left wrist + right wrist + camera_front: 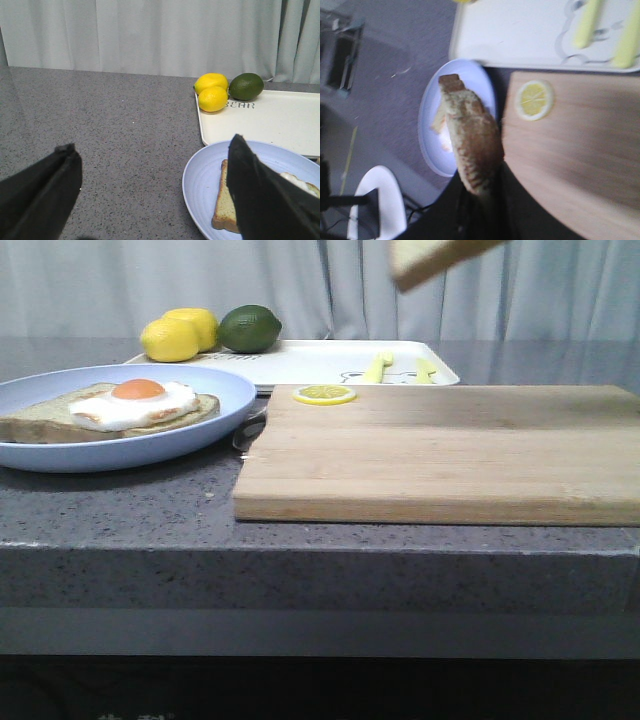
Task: Place bread and move sandwich to tray
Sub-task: 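Carry the bread over the egg on the blue plate and lower it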
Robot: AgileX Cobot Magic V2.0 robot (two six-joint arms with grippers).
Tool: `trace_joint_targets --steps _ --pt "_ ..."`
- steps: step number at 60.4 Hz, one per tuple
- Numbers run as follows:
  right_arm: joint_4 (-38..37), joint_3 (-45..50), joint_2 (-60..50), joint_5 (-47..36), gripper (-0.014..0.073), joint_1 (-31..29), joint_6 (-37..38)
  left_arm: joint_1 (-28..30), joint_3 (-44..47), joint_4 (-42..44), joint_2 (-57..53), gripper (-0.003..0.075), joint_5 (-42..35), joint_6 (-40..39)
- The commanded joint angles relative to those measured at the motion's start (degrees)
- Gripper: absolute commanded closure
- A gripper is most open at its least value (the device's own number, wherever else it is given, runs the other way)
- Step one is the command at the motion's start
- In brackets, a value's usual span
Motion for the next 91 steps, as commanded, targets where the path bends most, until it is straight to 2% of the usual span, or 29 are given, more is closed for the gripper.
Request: trace_joint_targets --steps 1,10,19,27,34,40,56,77,91 --pt "8.97 0.64 -2.25 -1.01 0.0678 6.88 -1.6 0.17 -2.14 0.05 0.55 0.0134 -4.96 -0.45" --pt "12.35 4.89 -2.2 -17.17 0.0678 20.39 -1.64 0.17 -2.14 0.05 0.55 0.0134 -4.96 -0.45" --pt "18.29 6.88 -0.21 -32.92 0.0678 30.94 -1.64 0.17 -2.14 0.05 0.55 0.0134 -4.96 -0.45" --pt "21.92 6.88 4.08 -43.64 0.0678 37.38 -1.64 0.17 -2.14 0.05 0.55 0.0134 -4.96 -0.45" --pt "26.62 6.88 8.49 -49.66 0.0678 39.98 -1.64 0.17 -2.14 0.05 0.55 0.0134 -4.96 -0.45" --pt "29.8 6.88 11.61 -49.76 0.0678 39.98 -1.64 0.17 -2.14 0.05 0.55 0.0134 -4.96 -0.45" --pt "29.17 6.96 15.12 -49.92 0.0669 39.98 -1.64 0.17 -2.14 0.05 0.55 0.0134 -4.96 -0.45" --pt "26.68 6.97 15.12 -50.18 0.0445 39.66 -1.64 0.17 -2.14 0.05 0.55 0.0134 -4.86 -0.45" --pt "23.45 7.57 14.34 -46.94 0.0419 36.8 -1.64 0.17 -2.14 0.05 0.55 0.0134 -4.86 -0.45"
